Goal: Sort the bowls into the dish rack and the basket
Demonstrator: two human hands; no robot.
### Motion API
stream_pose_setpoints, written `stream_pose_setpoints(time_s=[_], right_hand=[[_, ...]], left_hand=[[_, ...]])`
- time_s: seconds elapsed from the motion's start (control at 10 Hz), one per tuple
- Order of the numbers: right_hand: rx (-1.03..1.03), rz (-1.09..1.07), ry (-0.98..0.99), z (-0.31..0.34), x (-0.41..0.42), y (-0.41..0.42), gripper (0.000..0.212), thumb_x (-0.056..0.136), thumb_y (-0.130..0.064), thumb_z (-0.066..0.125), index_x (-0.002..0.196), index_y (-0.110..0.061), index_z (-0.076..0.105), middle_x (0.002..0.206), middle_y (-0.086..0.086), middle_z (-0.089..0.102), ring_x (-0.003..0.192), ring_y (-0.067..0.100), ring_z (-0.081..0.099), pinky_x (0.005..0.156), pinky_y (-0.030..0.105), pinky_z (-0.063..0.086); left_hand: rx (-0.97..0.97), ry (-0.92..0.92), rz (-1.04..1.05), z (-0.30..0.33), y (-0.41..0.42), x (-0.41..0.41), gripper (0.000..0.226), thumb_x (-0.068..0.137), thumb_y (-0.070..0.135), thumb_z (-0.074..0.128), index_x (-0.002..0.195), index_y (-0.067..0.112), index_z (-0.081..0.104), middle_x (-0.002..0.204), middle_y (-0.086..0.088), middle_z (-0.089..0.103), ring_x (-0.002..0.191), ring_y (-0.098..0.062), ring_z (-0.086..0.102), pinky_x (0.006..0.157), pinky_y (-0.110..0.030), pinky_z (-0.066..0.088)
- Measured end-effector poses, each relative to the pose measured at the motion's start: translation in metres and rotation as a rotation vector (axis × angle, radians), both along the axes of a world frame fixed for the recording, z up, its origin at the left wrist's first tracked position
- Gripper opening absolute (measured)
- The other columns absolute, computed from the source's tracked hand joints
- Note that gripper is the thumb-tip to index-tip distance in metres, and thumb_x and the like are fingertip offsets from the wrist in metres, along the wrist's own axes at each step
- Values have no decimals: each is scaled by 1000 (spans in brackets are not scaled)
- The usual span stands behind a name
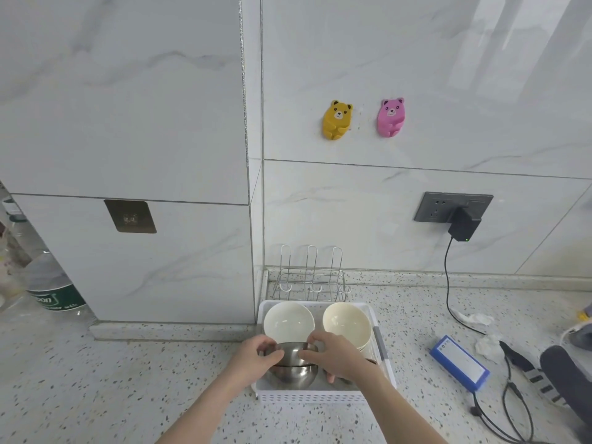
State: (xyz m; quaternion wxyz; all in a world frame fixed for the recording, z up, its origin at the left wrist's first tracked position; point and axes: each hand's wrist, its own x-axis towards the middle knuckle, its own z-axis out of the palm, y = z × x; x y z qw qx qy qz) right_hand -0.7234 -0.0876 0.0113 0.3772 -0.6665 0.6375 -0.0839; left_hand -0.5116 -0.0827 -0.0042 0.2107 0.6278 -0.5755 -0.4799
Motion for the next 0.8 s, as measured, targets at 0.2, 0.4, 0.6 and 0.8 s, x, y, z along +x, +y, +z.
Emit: stream_pose_setpoints(time_s=[0.2, 0.4, 0.6, 0.8], right_hand=[[-23, -16, 21, 12, 0, 11, 38, 88, -42, 57, 124, -32, 55, 47, -12, 59, 49, 9, 63, 58, 23, 48], [-42, -55, 63, 23, 3, 30, 47, 92, -38, 55, 137, -27, 45, 111, 2, 71, 83, 22, 70, 85, 39, 55], [-161, -180, 48, 26, 6, 60, 45, 97, -39, 48, 141, -29, 40, 126, -9, 60, 97, 9, 59, 81, 32, 53], [-186, -329, -230, 23, 9, 94, 41, 96, -30, 52, 136, -30, 44, 113, -18, 61, 73, 7, 64, 60, 24, 53]], left_hand=[[-19, -10, 57, -1, 5, 2, 21, 92, 22, 66, 110, 28, 59, 106, 18, 56, 108, -6, 53, 89, -23, 40], [-12, 59, 150, 8, 15, 8, 21, 97, 16, 54, 117, 22, 58, 112, 11, 55, 112, -15, 55, 102, -38, 48], [-48, 210, 285, 16, 33, 28, 15, 100, 19, 52, 111, 23, 61, 104, 4, 64, 82, -15, 61, 65, -24, 45], [-28, 310, 415, 10, 57, 60, 15, 97, 21, 56, 108, 21, 65, 102, 0, 67, 77, -16, 60, 61, -27, 40]])
